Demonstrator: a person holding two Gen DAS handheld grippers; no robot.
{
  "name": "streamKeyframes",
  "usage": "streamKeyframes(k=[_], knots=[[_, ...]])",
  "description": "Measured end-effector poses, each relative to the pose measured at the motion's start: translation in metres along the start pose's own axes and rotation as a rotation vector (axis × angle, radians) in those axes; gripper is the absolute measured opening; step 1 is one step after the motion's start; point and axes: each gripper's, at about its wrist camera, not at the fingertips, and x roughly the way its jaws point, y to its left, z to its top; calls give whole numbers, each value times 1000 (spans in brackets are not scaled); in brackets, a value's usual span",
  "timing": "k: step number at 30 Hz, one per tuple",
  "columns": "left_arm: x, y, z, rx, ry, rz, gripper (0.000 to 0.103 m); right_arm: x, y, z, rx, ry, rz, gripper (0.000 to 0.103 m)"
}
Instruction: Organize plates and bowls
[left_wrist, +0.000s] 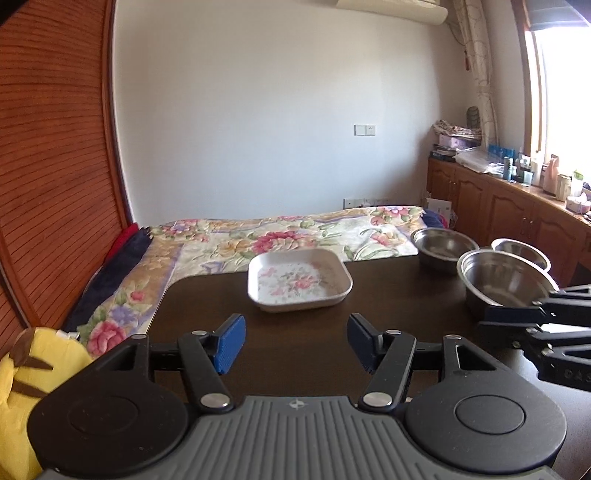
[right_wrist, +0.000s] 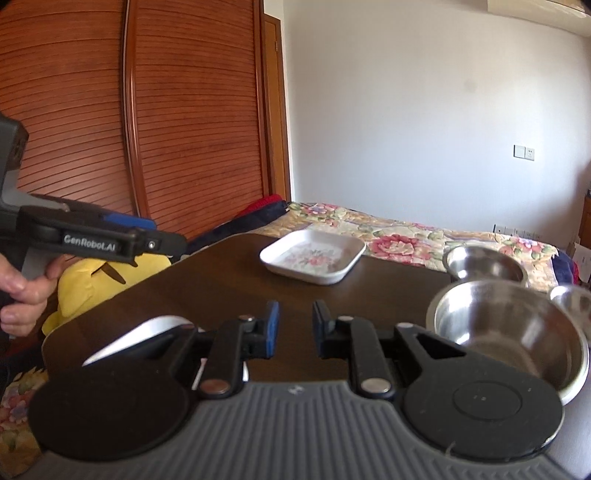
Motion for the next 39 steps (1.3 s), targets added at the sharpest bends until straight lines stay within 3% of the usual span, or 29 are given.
streamKeyframes(k=[3, 5, 28, 39], knots=[[7, 2, 9, 21, -15, -7, 68, 11, -3, 13, -16, 12, -3, 24], [13, 5, 12, 25, -17, -15, 68, 19, -5, 21, -22, 18, -8, 32], [125, 54, 38, -3, 49, -52, 68, 152, -20, 58, 72, 154, -134, 32], [185, 74, 30, -40, 130, -64, 46, 193, -25, 55, 104, 214, -198, 30]])
